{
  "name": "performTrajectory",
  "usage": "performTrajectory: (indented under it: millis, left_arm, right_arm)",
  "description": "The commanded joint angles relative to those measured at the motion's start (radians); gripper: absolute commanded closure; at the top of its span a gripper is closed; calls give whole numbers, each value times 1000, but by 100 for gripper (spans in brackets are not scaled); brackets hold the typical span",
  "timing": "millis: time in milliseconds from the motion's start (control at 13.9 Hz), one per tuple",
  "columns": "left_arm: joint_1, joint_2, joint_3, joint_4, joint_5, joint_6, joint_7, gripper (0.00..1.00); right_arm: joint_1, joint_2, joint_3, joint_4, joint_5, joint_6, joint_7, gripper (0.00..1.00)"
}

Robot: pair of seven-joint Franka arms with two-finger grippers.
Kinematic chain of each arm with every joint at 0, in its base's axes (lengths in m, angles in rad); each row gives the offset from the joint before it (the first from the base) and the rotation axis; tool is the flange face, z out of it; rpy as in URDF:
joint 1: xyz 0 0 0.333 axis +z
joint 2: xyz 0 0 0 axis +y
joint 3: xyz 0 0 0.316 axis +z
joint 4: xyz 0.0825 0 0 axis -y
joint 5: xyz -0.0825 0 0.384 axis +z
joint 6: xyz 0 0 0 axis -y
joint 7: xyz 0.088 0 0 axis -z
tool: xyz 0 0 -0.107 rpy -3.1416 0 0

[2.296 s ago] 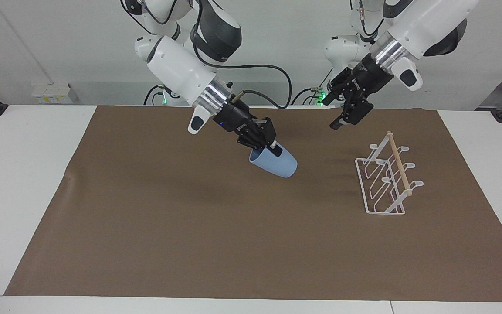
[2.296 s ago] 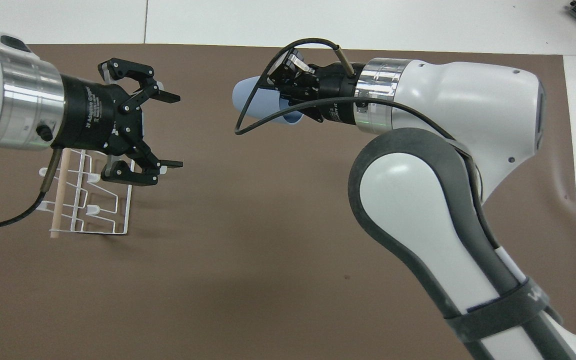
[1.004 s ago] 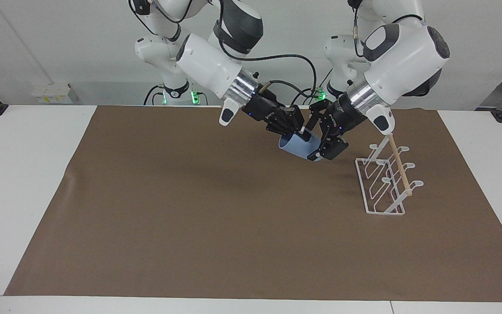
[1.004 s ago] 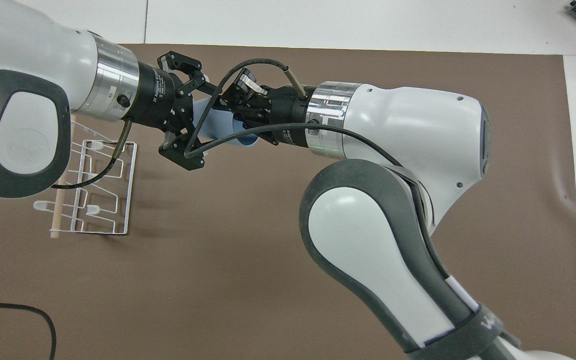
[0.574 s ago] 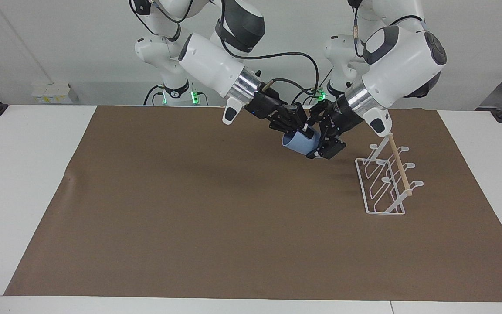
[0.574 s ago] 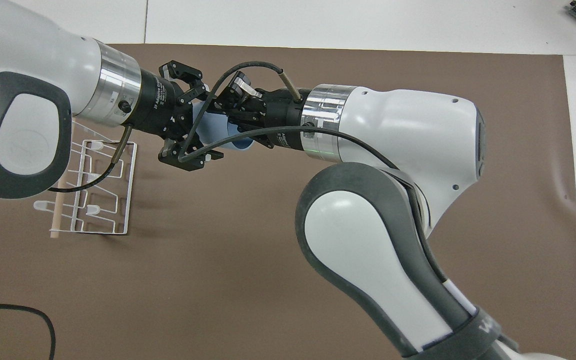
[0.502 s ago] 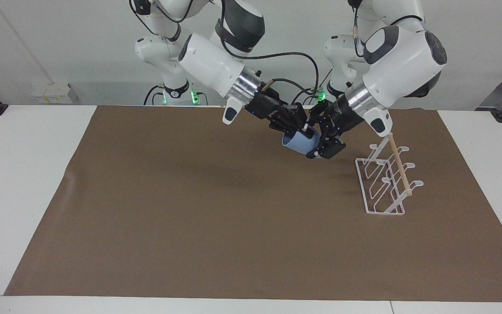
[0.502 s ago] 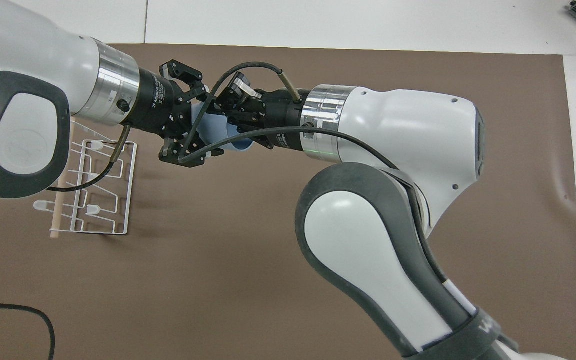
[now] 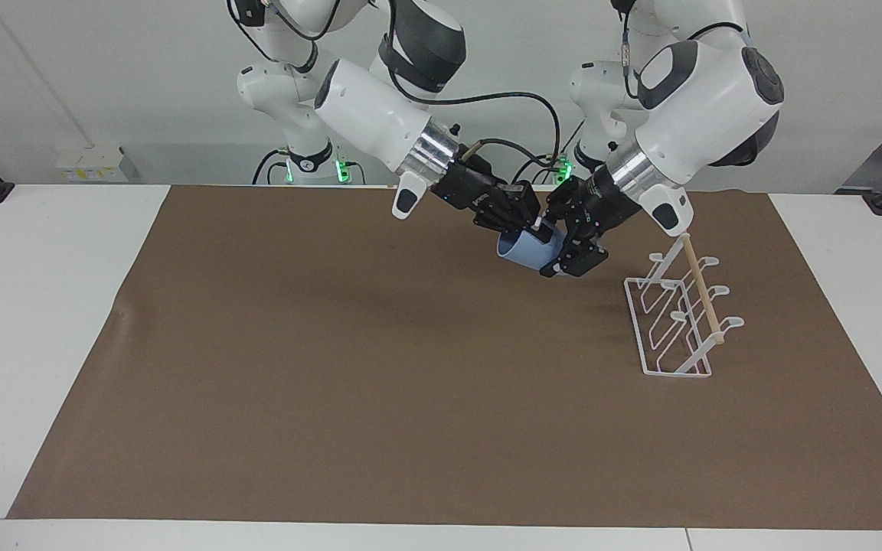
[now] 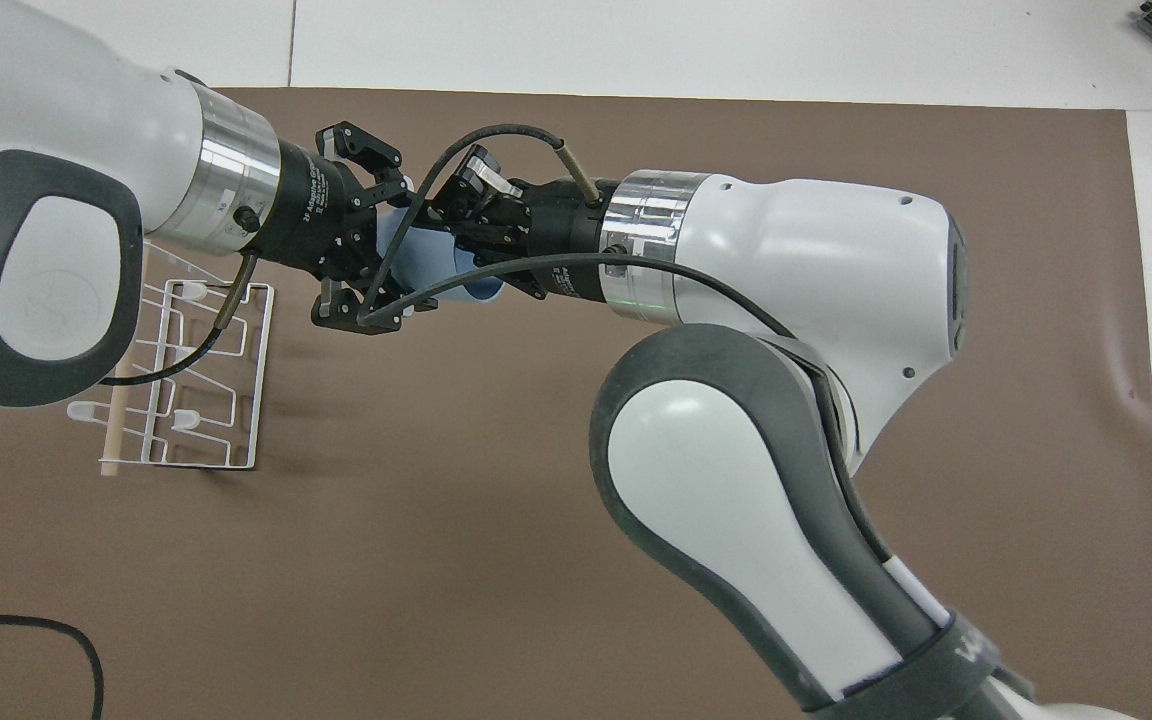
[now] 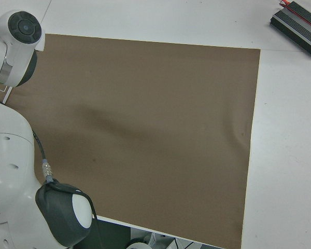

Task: Hang cup on cup holder

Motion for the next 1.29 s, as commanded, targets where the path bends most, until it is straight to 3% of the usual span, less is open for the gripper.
performTrajectory:
  millis: [0,72,359,646,789,933,1076,1220]
  left_arm:
    - [-5,-31,15,-27,94,-14,-6,100]
    - [-6,-30,13,-28,140,-10,-6,100]
    - [-8,-35,15,-51,374,18,-6,100]
    - [-9,-99,13,-186,710,84,51,100]
    - [-3,-173,13,-345,894,177,34,100]
    - [8,-219,18,-456,1043,237,-4,100]
    - [31,-224,15,-502,1253,256,-128,100]
    - [44,-219,16,-536,1378,265,-210,100]
  right_arm:
    - [-12,0,3,14,23,7,10,37]
    - [-13,0,2,14,23,5,10,30]
    - [-13,0,2,14,23,10,10,21]
    - [-50,0,-3,14,-3,-25,-32,23]
    - [-114,0,-3,17,-50,-106,-132,23]
    - [-189,0,-3,21,-131,-208,-225,23]
    - [-246,0,-3,44,-271,-292,-276,23]
    - [-274,0,-5,66,-464,-360,-286,23]
